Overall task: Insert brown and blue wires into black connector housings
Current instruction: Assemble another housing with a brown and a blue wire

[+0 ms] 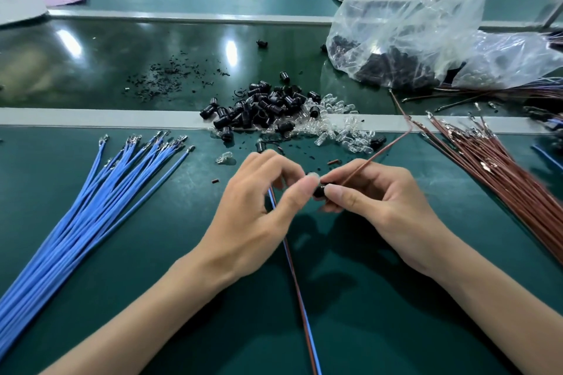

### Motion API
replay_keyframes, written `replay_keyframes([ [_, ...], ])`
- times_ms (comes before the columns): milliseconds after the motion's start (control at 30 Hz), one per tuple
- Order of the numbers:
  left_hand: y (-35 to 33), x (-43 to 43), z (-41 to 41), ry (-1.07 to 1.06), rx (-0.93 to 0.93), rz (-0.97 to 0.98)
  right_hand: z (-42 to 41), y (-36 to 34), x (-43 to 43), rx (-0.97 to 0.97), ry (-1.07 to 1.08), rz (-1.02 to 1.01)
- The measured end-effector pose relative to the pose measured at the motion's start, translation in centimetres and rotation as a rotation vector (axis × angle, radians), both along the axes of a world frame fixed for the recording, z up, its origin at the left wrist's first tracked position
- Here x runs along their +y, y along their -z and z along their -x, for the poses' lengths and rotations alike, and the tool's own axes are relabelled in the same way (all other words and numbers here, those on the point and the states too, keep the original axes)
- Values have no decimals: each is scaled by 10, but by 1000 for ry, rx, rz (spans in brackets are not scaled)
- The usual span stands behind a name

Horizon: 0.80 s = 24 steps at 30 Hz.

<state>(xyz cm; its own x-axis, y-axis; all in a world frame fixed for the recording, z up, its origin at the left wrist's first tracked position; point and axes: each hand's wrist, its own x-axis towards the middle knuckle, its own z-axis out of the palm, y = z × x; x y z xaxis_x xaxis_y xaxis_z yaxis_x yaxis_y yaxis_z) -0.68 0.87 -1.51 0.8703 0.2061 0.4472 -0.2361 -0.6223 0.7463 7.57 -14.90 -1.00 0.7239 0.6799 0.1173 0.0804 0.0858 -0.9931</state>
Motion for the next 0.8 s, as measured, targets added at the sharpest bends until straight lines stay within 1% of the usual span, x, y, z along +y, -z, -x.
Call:
replay_keyframes([
  [67,0,-3,0,21,2,-98,0,0,-1,-14,3,24],
  [167,2,-3,-1,36,16,-141,1,0,-1,-26,5,51],
  [233,3,-2,-1,50,37,-103,0,0,-1,-31,8,68],
  [333,3,-1,-2,96,73,47,-1,0,-2,-24,-8,80],
  [400,2,0,-2,118,82,85,-1,-1,-3,-20,-33,80],
  [567,0,1,1,128,60,53,-1,-4,-4,-5,-108,90],
  [700,0,0,2,171,46,28,-4,-4,-4,68,-173,81],
  [800,-1,1,1,151,21,33,-5,-3,-4,88,-238,57],
])
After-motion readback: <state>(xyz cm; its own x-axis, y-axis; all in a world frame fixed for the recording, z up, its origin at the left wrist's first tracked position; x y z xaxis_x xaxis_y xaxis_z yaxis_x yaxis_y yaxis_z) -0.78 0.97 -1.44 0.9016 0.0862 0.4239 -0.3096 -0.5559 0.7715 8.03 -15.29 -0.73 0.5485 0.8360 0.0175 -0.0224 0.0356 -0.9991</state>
